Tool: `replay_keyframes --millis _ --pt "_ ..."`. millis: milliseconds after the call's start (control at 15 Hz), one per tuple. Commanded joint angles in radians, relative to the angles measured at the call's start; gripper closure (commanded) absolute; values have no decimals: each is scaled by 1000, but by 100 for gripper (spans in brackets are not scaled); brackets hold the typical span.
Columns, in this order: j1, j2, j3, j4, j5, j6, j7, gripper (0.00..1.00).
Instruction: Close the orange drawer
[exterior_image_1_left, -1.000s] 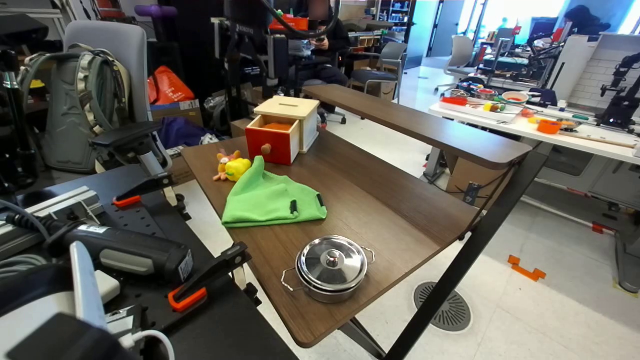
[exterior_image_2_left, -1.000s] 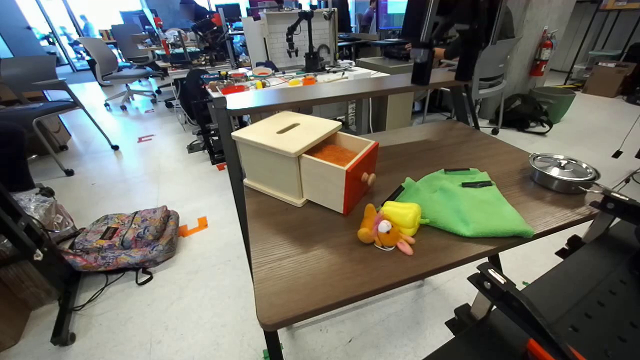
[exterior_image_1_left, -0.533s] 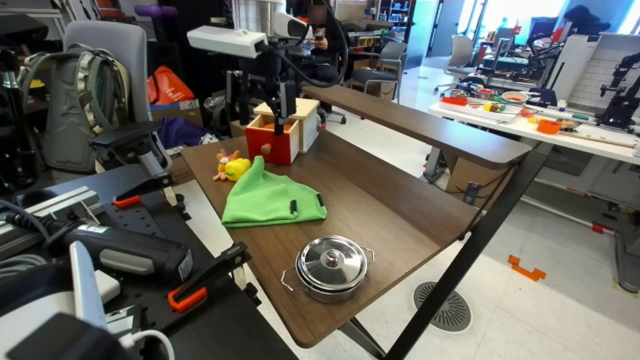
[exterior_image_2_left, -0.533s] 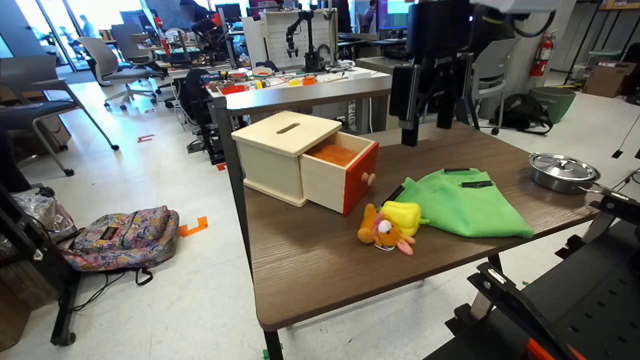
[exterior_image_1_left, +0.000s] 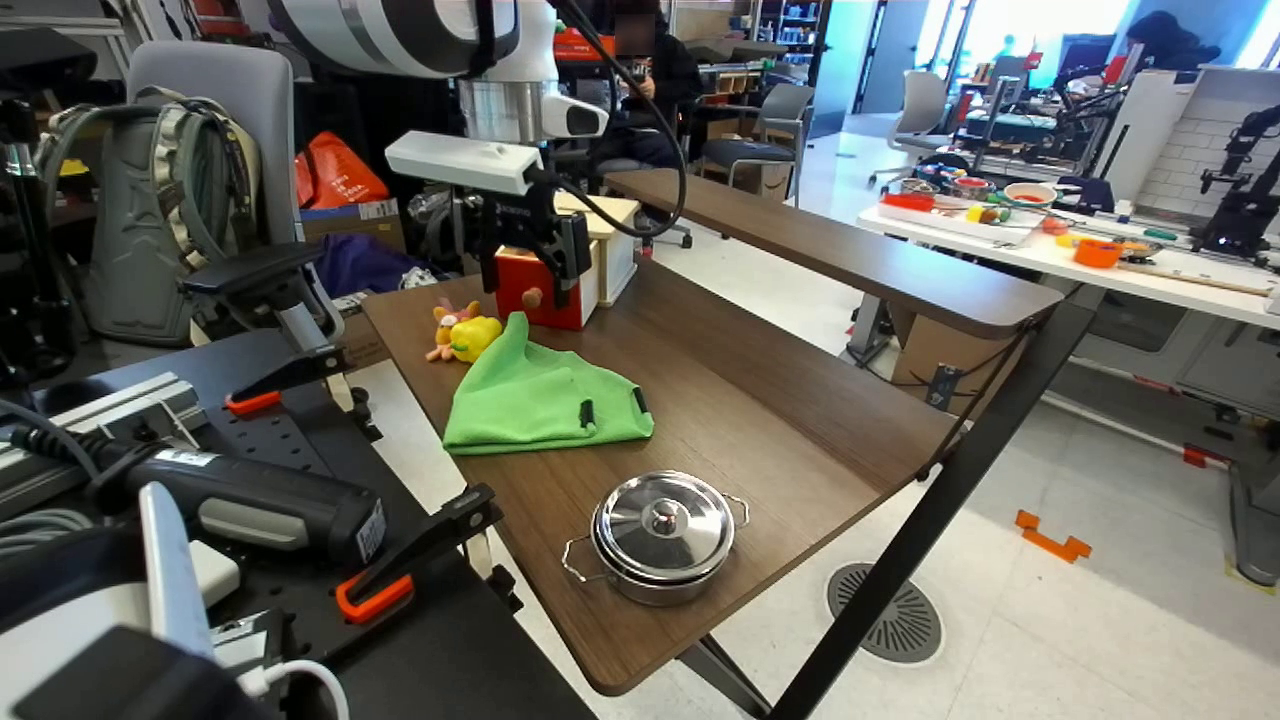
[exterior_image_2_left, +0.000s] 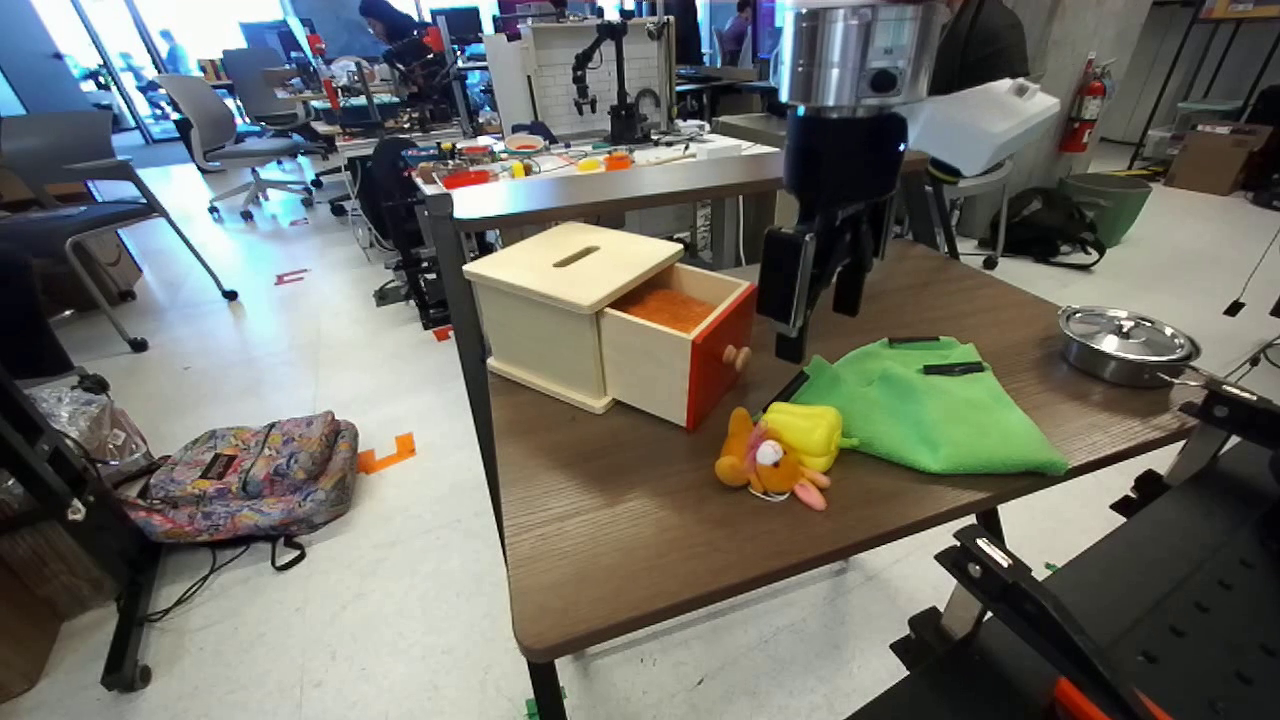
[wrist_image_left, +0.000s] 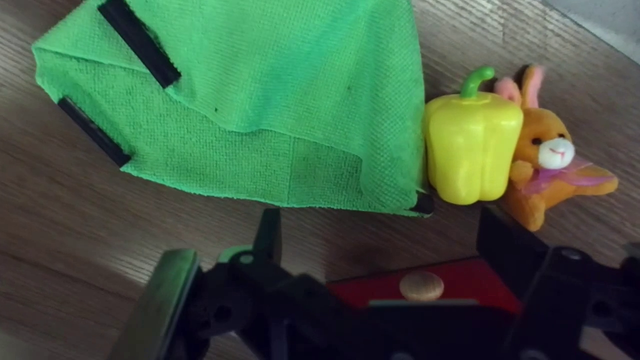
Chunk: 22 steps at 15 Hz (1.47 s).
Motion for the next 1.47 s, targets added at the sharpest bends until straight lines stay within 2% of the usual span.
replay_keyframes --millis 0,533,867,1200,1267,1333,1400 --pt "-44 15 60 -24 0 116 -73 0" --pt "-114 60 142 -2 18 175 -161 0" --pt "-145 82 169 19 26 171 -178 0" --pt "-142 113 168 47 18 176 -172 0" --pt "-144 119 171 51 19 177 -173 25" --pt "-143 123 171 56 18 177 -172 26" --pt "-143 128 171 61 18 177 -172 35"
